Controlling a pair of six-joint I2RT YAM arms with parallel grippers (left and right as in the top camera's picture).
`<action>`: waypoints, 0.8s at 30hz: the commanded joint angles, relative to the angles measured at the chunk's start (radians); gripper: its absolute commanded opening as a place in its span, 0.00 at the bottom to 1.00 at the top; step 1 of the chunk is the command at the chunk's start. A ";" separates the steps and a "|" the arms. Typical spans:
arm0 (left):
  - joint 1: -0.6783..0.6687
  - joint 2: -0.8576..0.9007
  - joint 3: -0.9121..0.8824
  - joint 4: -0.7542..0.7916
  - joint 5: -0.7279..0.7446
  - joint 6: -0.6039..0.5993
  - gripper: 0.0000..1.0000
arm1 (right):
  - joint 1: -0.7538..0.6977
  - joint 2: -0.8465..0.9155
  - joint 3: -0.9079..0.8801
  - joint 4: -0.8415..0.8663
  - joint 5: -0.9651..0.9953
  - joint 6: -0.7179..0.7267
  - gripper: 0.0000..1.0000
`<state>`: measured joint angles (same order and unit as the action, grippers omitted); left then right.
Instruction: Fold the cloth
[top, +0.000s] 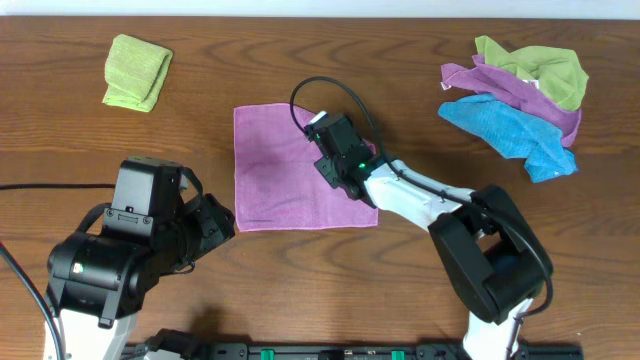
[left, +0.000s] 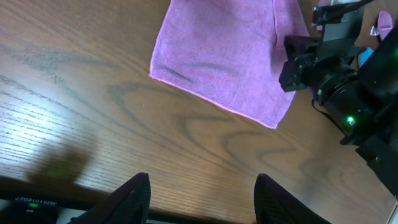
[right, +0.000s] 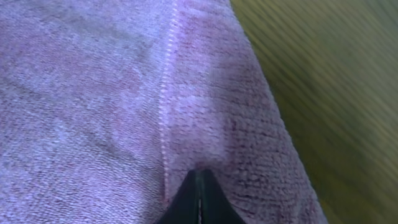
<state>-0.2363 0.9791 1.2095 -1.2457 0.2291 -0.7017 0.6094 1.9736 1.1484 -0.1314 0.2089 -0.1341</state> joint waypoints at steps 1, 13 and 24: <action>0.002 0.001 0.003 0.001 -0.014 0.010 0.55 | -0.019 0.009 -0.003 -0.013 -0.013 0.006 0.09; 0.002 0.001 0.003 0.001 -0.031 0.011 0.55 | 0.018 0.009 -0.003 -0.024 -0.059 0.013 0.32; 0.002 0.001 0.003 0.004 -0.049 0.010 0.55 | 0.005 0.045 -0.003 0.014 -0.055 0.017 0.25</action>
<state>-0.2363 0.9791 1.2095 -1.2449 0.2020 -0.7017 0.6231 2.0037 1.1484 -0.1226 0.1505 -0.1314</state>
